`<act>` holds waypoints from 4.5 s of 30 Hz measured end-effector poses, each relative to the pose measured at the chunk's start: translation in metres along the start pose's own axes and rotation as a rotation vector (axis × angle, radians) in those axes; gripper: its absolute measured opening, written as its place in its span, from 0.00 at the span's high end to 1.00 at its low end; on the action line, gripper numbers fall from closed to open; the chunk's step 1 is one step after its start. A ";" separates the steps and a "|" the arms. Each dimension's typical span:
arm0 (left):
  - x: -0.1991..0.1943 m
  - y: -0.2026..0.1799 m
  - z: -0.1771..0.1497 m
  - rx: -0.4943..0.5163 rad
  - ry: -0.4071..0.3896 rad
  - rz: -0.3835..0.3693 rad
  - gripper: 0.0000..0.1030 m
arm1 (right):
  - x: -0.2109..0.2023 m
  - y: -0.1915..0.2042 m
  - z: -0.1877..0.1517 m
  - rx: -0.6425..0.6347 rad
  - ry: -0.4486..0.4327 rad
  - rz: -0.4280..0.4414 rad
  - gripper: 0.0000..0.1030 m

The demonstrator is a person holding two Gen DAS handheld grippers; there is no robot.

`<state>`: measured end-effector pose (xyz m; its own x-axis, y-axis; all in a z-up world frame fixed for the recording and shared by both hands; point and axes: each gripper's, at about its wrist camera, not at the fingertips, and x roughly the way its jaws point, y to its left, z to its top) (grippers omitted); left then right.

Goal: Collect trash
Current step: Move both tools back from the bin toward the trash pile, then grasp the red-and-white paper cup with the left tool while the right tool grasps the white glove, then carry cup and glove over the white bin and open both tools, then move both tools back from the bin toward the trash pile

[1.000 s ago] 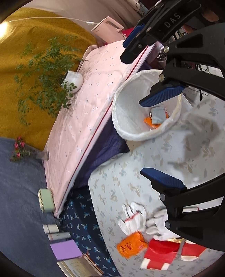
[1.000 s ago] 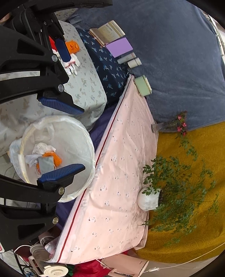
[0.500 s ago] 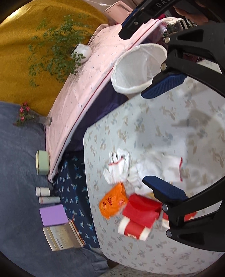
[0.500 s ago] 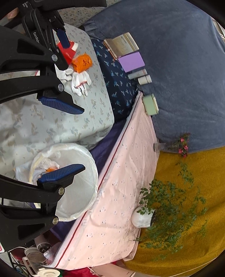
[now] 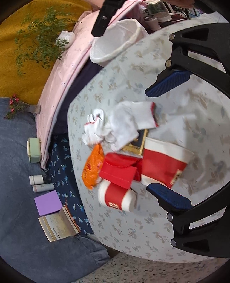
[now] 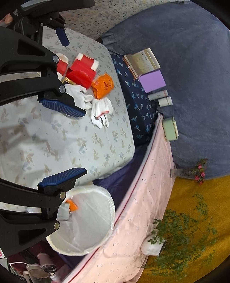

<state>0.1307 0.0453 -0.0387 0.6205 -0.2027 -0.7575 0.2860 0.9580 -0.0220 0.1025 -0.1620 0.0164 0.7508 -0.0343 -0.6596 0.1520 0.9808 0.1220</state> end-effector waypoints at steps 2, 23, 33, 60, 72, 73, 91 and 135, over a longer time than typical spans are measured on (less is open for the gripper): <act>0.004 0.006 -0.008 0.006 0.014 0.016 0.09 | 0.007 0.010 -0.004 -0.005 0.018 0.012 0.44; 0.055 0.050 -0.036 -0.037 0.131 -0.035 0.21 | 0.064 0.057 -0.027 -0.024 0.149 0.066 0.44; 0.050 0.061 -0.033 -0.100 0.146 -0.089 0.53 | 0.109 0.082 -0.026 -0.037 0.208 0.093 0.44; 0.004 0.046 -0.004 -0.105 0.042 -0.109 0.97 | 0.062 0.069 0.010 -0.037 0.071 0.137 0.91; -0.011 -0.035 0.046 -0.006 -0.032 -0.191 0.97 | 0.002 -0.005 0.050 0.026 -0.083 0.046 0.91; -0.011 -0.043 0.048 0.003 -0.034 -0.196 0.97 | -0.001 -0.013 0.052 0.033 -0.091 0.037 0.91; 0.005 -0.186 0.088 0.166 -0.045 -0.338 0.97 | -0.030 -0.160 0.044 0.193 -0.135 -0.155 0.91; 0.023 -0.186 0.098 0.117 -0.070 -0.246 0.38 | -0.031 -0.171 0.032 0.208 -0.131 -0.184 0.45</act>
<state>0.1636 -0.1579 0.0117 0.5697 -0.4436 -0.6919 0.5141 0.8492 -0.1211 0.0735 -0.3343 0.0398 0.7728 -0.2456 -0.5852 0.4113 0.8960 0.1672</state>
